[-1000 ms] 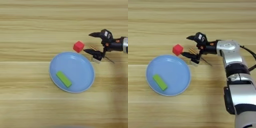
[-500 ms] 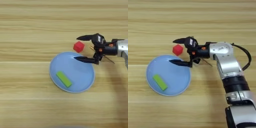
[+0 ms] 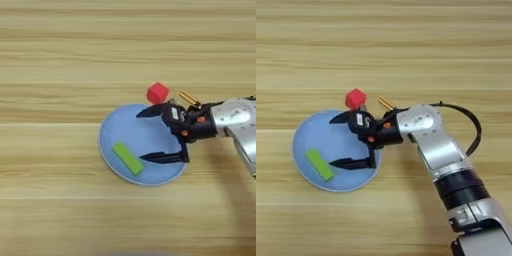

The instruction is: Move the objects on the table

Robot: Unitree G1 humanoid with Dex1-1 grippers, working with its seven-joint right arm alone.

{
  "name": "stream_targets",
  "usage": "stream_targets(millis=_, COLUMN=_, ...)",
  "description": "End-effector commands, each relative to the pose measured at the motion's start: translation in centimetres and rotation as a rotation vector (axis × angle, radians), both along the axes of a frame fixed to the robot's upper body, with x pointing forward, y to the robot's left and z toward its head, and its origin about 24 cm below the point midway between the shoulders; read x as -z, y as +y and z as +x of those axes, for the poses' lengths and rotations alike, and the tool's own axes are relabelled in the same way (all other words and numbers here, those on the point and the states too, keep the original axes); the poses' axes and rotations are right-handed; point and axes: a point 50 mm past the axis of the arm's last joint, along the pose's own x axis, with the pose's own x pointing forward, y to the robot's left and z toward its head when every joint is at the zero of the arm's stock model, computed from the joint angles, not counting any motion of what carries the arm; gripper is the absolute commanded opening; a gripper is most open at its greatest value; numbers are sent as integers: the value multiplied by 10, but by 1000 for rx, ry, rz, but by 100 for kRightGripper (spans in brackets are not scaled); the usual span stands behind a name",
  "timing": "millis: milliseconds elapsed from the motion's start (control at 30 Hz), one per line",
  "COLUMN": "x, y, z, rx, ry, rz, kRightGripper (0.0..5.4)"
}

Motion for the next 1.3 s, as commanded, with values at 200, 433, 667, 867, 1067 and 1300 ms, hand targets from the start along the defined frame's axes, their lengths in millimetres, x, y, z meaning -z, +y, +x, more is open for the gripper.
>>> stream_targets(millis=200, x=6, y=23, z=0, rx=-2, ry=-49, rz=-45, kRightGripper=537)
stream_targets(millis=433, x=15, y=33, z=4, rx=30, ry=-46, rz=-78, kRightGripper=537)
stream_targets(millis=667, x=21, y=29, z=11, rx=64, ry=-79, rz=-120, kRightGripper=537)
stream_targets(millis=867, x=24, y=25, z=16, rx=71, ry=-74, rz=-136, kRightGripper=468)
stream_targets(millis=1067, x=26, y=23, z=16, rx=74, ry=-62, rz=-143, kRightGripper=464)
stream_targets(millis=1300, x=28, y=20, z=16, rx=75, ry=-48, rz=-150, kRightGripper=464)
